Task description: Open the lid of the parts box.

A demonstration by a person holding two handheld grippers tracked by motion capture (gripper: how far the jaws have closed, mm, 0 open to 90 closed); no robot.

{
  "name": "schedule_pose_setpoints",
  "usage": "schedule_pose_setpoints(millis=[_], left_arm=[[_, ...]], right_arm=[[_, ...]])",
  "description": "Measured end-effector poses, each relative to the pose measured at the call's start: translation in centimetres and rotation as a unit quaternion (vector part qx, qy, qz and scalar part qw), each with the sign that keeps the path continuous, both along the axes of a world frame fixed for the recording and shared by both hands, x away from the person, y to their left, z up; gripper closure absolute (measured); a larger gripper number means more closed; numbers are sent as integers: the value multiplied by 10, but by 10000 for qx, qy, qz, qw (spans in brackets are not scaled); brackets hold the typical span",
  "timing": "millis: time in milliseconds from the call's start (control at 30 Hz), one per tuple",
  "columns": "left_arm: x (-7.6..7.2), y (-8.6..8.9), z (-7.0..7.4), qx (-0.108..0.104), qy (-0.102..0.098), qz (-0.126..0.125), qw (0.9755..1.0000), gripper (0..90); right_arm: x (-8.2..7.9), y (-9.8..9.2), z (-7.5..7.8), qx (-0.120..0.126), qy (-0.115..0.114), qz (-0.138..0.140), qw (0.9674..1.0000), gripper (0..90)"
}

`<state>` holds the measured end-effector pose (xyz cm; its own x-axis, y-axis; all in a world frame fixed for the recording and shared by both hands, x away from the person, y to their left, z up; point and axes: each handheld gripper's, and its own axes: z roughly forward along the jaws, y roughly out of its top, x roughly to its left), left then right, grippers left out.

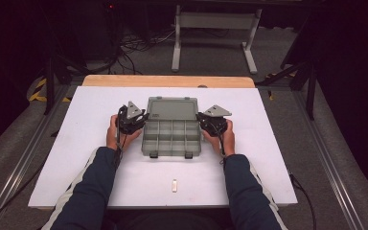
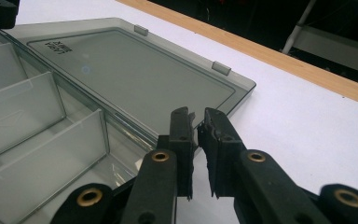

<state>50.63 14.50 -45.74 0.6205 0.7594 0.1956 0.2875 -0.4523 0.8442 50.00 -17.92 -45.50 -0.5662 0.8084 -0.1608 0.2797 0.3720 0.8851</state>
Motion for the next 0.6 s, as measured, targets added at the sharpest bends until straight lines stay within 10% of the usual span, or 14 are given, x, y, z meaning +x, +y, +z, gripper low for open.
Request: schedule_pose_setpoints(millis=[600], left_arm=[[-7,2,12,-131,-205,-33,9997,669]], right_arm=[[-6,-2,12,34,-250,49,9997,765]])
